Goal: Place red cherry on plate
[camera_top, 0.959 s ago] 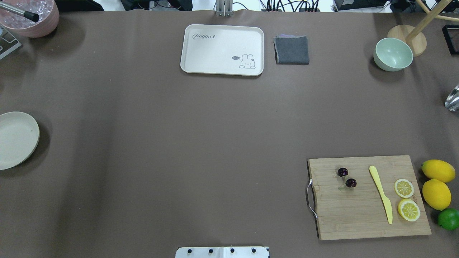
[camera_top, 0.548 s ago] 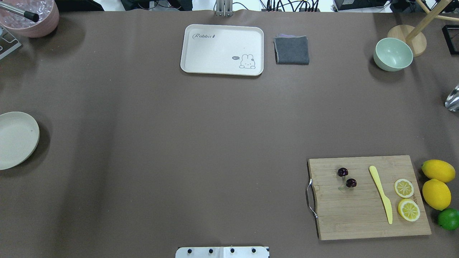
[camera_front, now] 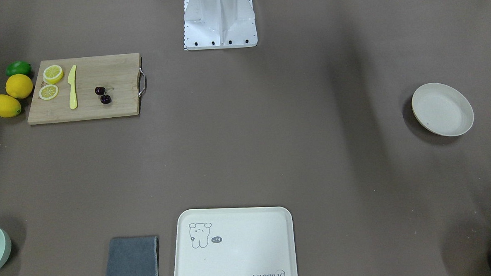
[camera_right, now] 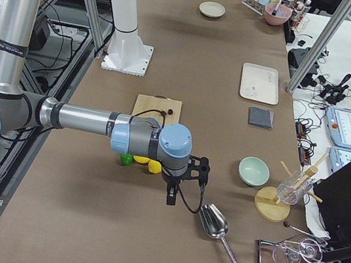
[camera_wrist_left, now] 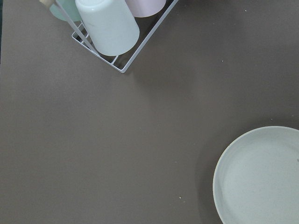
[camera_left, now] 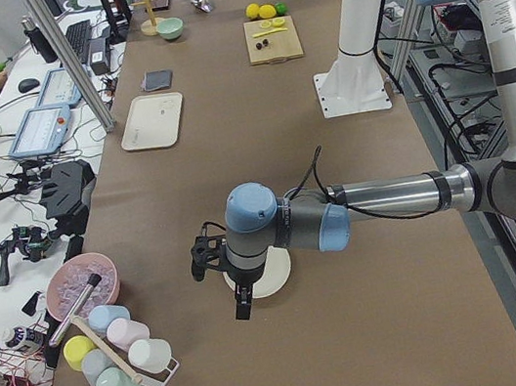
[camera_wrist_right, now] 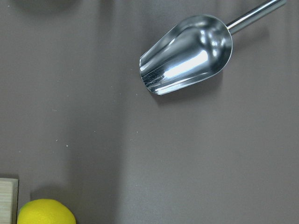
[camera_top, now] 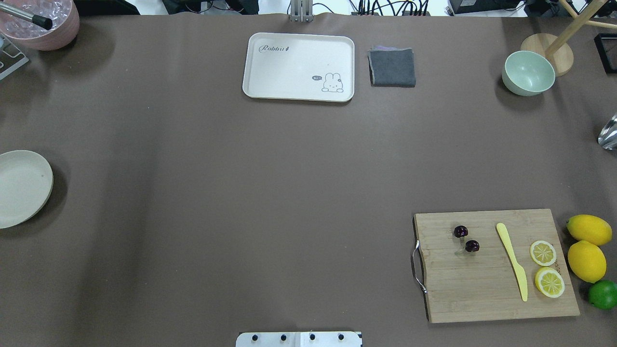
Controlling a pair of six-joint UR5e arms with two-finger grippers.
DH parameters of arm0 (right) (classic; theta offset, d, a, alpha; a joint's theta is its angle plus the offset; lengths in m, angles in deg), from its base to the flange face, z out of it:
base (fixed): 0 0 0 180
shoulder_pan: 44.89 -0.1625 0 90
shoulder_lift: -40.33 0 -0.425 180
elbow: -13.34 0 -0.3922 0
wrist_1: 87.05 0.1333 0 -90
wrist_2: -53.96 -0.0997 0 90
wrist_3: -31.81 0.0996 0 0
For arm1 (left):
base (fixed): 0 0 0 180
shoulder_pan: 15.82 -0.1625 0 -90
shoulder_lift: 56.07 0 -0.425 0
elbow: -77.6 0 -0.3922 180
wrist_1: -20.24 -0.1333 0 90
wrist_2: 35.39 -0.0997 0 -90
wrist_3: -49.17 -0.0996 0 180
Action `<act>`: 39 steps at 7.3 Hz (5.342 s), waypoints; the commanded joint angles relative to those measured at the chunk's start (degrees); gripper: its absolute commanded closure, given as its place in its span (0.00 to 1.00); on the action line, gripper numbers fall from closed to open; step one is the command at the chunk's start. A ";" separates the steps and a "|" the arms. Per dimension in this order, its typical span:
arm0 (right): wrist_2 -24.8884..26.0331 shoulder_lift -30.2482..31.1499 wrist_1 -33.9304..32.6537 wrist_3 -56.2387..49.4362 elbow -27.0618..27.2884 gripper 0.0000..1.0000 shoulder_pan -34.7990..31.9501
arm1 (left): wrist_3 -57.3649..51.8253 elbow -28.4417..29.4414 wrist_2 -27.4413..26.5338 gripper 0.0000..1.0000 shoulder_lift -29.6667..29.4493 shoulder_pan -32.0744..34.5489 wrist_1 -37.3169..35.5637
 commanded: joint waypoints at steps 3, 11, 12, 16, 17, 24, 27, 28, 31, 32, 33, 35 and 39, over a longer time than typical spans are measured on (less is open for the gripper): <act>0.00 0.01 0.00 0.00 0.06 0.00 0.01 | 0.12 0.87 -0.54 0.02 -0.21 -0.16 0.23; -0.44 -0.61 0.00 -0.09 0.14 0.00 0.89 | 0.12 3.93 2.52 0.02 0.42 -0.59 5.42; -0.79 -0.61 0.09 -0.18 0.14 0.00 0.89 | 1.34 5.34 5.32 0.02 0.24 -1.12 7.16; -2.90 -0.52 0.18 -0.18 0.14 0.00 0.89 | 23.62 20.15 5.88 0.02 0.24 -11.99 36.95; -2.90 -0.61 0.18 -0.09 0.14 0.00 0.98 | 28.90 22.99 5.53 0.02 0.15 -14.20 42.98; -2.81 -0.87 0.18 -0.09 0.14 0.00 0.98 | 30.97 25.39 5.44 0.02 -2.14 -22.12 44.62; -2.81 -0.96 0.18 -0.18 0.06 0.00 0.98 | 30.80 26.89 5.44 0.02 -2.14 -23.18 44.62; -2.73 -0.96 0.18 -0.18 0.06 0.00 0.98 | 30.80 27.06 5.35 0.18 -2.14 -23.79 44.53; -2.64 -1.14 0.27 -0.18 0.23 0.00 0.98 | 30.62 27.15 5.44 0.87 -2.22 -24.41 44.62; -2.64 -1.31 0.18 -0.09 0.32 0.00 0.98 | 30.10 27.33 5.61 1.00 -2.22 -24.41 44.62; -2.64 -1.49 0.18 -0.09 0.41 0.00 0.98 | 29.48 27.33 5.70 1.00 -2.22 -24.41 44.62; -2.72 -1.66 0.18 -0.09 0.41 0.00 0.98 | 29.83 26.89 10.06 1.00 -2.75 -23.63 43.92; -2.90 -2.10 0.18 -1.41 0.50 0.00 0.98 | 32.53 23.65 24.95 1.00 -10.65 -12.81 32.60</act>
